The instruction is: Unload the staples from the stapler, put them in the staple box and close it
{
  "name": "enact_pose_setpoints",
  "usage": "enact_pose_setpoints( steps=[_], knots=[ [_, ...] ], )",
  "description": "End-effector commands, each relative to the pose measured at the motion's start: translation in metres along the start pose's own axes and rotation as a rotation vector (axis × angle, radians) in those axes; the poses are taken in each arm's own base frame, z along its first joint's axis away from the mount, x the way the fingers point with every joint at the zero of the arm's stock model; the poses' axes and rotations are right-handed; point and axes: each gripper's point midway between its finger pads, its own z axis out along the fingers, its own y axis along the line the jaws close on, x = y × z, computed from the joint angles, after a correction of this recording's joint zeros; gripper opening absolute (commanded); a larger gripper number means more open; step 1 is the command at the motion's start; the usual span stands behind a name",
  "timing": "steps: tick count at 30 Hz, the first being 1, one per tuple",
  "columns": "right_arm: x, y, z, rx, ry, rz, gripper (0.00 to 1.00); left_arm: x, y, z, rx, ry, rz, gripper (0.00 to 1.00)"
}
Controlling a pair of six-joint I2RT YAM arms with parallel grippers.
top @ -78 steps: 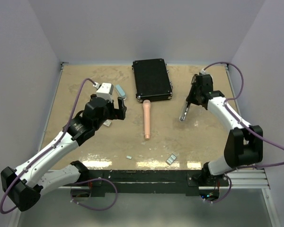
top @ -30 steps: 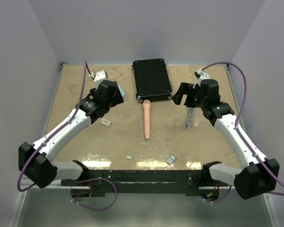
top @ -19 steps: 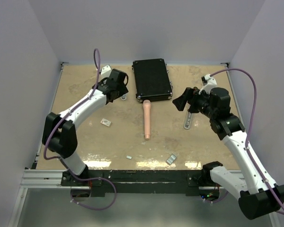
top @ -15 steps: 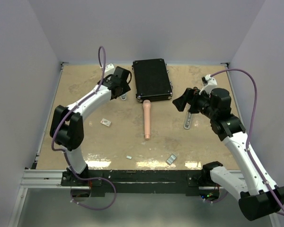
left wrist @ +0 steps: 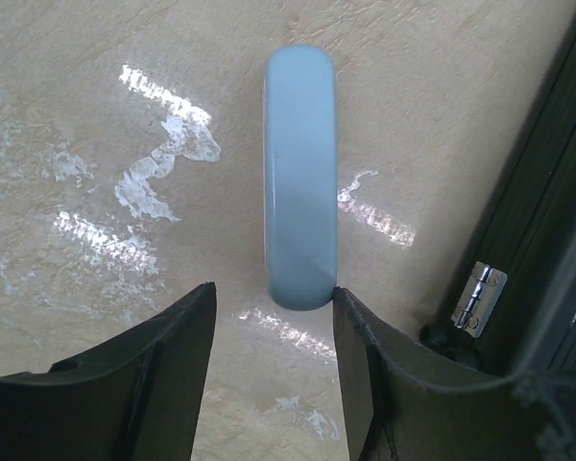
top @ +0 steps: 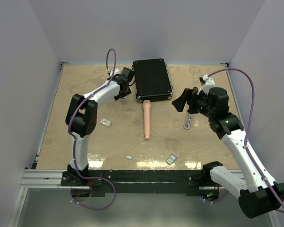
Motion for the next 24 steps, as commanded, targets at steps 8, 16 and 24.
enact_pose_setpoints(
  steps=[8,16,24],
  knots=[
    [-0.013,0.004,-0.002,-0.006,-0.037,-0.031,0.98,-0.018,-0.010,0.019,0.022,-0.051,0.023,0.54],
    [-0.013,0.003,0.001,-0.004,-0.038,-0.031,0.98,-0.020,-0.008,0.024,0.040,-0.050,0.087,0.28],
    [-0.006,0.011,0.012,-0.066,0.003,-0.027,0.98,-0.019,-0.005,-0.012,0.147,-0.013,0.175,0.00]
  ],
)
